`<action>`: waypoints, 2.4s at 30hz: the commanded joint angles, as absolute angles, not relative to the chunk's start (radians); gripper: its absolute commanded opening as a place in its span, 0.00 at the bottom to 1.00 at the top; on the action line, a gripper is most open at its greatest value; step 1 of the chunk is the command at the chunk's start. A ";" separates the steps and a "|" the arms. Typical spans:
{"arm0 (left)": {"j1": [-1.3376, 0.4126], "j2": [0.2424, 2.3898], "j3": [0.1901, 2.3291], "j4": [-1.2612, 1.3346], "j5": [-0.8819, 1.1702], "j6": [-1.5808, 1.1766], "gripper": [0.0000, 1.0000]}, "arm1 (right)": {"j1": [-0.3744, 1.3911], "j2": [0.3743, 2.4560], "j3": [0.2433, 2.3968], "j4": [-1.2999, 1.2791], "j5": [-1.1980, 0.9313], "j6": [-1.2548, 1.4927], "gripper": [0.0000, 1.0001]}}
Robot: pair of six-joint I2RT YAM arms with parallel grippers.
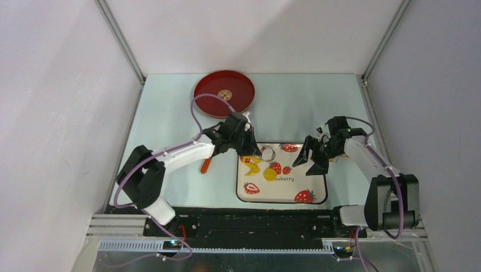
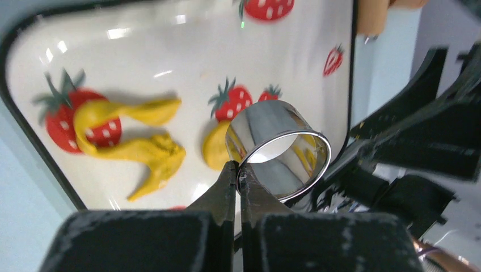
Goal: Roll out the dumpling wrappers from the dough
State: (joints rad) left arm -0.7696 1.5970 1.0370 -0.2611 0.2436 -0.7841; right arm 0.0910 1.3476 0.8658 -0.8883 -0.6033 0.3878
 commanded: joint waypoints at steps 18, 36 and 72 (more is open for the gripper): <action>-0.539 2.096 1.652 -0.433 0.162 -0.781 0.00 | -0.039 1.267 0.851 -0.869 -0.617 0.336 0.78; -0.499 1.987 1.633 -0.499 0.174 -0.632 0.54 | -0.044 1.270 0.851 -0.855 -0.621 0.352 0.80; -0.560 1.130 0.858 0.338 0.757 -0.892 0.73 | 0.475 1.189 1.005 -0.301 -0.800 0.862 0.97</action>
